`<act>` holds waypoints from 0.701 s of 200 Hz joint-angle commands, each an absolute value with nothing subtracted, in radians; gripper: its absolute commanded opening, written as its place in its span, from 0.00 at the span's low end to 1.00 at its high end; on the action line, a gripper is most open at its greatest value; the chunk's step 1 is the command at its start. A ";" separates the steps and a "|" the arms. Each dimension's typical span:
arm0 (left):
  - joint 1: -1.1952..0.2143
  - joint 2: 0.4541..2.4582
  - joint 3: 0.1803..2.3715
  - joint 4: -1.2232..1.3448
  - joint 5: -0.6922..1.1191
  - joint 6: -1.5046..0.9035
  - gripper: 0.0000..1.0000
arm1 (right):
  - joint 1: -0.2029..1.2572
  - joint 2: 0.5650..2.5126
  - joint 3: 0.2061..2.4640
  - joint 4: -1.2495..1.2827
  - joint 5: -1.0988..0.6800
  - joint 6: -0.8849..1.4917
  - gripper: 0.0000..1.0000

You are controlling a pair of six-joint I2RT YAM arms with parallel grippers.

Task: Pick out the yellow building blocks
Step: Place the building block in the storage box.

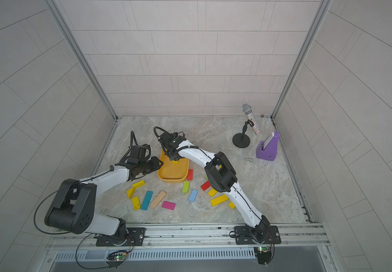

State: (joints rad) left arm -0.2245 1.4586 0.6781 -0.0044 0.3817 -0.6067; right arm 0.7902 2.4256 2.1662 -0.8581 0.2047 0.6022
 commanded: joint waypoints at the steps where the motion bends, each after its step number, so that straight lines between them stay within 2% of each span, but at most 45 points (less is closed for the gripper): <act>1: -0.220 1.463 0.669 0.009 0.381 -0.617 0.31 | 0.793 2.436 2.186 -0.893 0.226 0.602 0.30; 21: -0.221 1.464 0.670 0.009 0.381 -0.617 0.30 | 0.793 2.440 2.187 -0.896 0.217 0.601 0.41; 55: -0.223 1.465 0.670 0.008 0.382 -0.619 0.29 | 0.793 2.437 2.196 -0.906 0.197 0.606 0.47; 94: -0.229 1.466 0.673 0.007 0.380 -0.623 0.27 | 0.794 2.413 2.237 -0.939 0.173 0.613 0.50; 140: -0.252 1.468 0.710 -0.044 0.349 -0.593 0.21 | 0.789 2.292 2.238 -0.899 0.126 0.652 0.51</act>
